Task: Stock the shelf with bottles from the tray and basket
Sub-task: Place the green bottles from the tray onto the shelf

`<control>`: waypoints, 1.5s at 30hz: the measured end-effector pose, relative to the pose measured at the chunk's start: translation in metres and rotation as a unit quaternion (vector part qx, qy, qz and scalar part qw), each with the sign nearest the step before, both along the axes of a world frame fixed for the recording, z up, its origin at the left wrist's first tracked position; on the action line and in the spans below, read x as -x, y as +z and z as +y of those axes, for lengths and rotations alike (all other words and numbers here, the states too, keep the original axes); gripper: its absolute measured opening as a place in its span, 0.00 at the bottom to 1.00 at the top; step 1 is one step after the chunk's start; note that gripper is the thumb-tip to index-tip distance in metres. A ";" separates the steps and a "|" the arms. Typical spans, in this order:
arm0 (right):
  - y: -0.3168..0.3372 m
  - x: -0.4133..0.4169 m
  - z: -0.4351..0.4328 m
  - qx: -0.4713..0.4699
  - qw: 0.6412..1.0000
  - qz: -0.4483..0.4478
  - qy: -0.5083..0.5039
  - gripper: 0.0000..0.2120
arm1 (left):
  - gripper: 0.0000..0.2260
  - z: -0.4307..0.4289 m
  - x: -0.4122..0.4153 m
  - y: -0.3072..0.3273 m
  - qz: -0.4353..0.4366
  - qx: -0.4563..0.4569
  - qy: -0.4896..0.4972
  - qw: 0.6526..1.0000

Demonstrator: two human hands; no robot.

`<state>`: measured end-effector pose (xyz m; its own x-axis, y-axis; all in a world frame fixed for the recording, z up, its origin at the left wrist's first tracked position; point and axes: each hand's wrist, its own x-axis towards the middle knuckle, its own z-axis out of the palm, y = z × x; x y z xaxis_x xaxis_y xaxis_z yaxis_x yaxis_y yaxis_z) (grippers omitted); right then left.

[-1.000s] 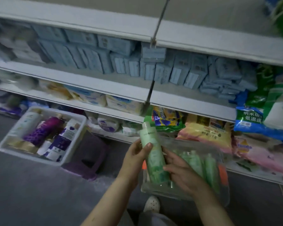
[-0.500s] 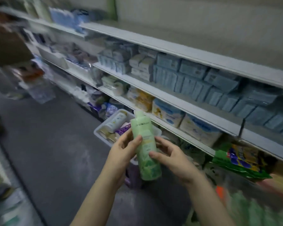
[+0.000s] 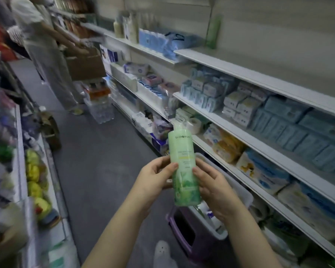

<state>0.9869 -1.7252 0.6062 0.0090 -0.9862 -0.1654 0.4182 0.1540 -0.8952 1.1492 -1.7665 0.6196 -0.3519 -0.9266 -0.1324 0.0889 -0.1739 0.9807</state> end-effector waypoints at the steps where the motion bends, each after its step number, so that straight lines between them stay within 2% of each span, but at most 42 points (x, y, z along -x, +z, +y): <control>1: 0.001 -0.004 -0.018 -0.002 1.000 -0.012 0.000 0.19 | 0.10 -0.018 -0.003 0.001 0.000 0.000 -0.003 1.000; 5: 0.000 -0.017 -0.104 0.015 0.999 -0.031 -0.012 0.20 | 0.10 -0.102 -0.015 0.007 0.001 0.023 -0.015 1.000; 10: 0.009 -0.034 -0.214 0.029 0.999 0.012 -0.013 0.22 | 0.11 -0.206 -0.037 0.019 0.003 0.038 -0.022 0.999; 17: 0.025 -0.066 -0.341 0.029 0.997 0.052 0.040 0.21 | 0.12 -0.331 -0.073 0.022 0.000 0.051 0.011 0.999; 21: 0.028 -0.080 -0.411 0.019 0.997 0.081 -0.002 0.19 | 0.11 -0.414 -0.082 0.020 -0.009 0.066 -0.041 0.997; 25: 0.032 -0.085 -0.478 0.013 0.992 0.095 -0.082 0.20 | 0.12 -0.508 -0.079 0.024 0.015 0.030 -0.119 0.992; 28: 0.037 -0.080 -0.521 0.031 0.984 0.097 -0.146 0.21 | 0.14 -0.572 -0.066 0.030 0.025 0.024 -0.176 0.984; 36: 0.064 -0.017 -0.605 0.076 0.943 0.112 -0.303 0.20 | 0.10 -0.690 0.024 0.053 0.029 0.045 -0.169 0.984; 40: 0.078 0.031 -0.645 0.110 0.920 0.151 -0.345 0.21 | 0.09 -0.734 0.080 0.067 0.025 0.082 -0.161 0.983; 45: 0.100 0.092 -0.692 0.134 0.889 0.240 -0.366 0.19 | 0.14 -0.783 0.135 0.075 0.005 0.102 -0.161 0.982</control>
<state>0.8950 -2.4170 0.7058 -0.6596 -0.7035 0.2645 -0.1209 -0.2480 -0.9612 1.0139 -2.5496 0.6942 -0.6306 -0.7746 0.0489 0.0708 0.0054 0.9975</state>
